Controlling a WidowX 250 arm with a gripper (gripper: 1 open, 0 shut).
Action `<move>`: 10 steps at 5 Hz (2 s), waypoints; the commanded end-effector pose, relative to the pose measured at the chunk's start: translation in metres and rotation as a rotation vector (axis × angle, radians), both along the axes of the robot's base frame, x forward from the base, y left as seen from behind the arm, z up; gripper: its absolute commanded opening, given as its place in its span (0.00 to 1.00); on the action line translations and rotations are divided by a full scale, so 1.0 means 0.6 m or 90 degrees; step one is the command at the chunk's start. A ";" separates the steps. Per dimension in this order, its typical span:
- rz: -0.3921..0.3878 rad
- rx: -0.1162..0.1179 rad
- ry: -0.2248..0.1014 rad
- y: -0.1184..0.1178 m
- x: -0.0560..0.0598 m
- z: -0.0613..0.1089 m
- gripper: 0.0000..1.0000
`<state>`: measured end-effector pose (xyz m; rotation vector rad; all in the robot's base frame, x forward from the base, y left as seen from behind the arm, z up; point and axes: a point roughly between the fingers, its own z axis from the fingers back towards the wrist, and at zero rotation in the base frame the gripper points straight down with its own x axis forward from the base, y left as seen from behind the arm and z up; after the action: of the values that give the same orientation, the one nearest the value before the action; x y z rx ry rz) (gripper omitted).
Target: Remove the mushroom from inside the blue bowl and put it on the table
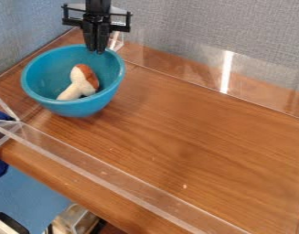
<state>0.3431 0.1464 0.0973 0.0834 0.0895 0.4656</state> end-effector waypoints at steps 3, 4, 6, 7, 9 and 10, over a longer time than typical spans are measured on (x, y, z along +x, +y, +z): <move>0.007 0.058 -0.007 0.038 -0.010 -0.010 1.00; 0.010 0.073 -0.004 0.053 -0.013 -0.021 0.00; 0.004 0.091 -0.002 0.053 -0.021 -0.027 1.00; -0.001 0.096 -0.002 0.048 -0.023 -0.027 0.00; -0.020 0.101 -0.003 0.041 -0.025 -0.028 0.00; -0.034 0.101 -0.003 0.037 -0.025 -0.030 0.00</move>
<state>0.3223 0.1722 0.0554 0.2280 0.1129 0.4256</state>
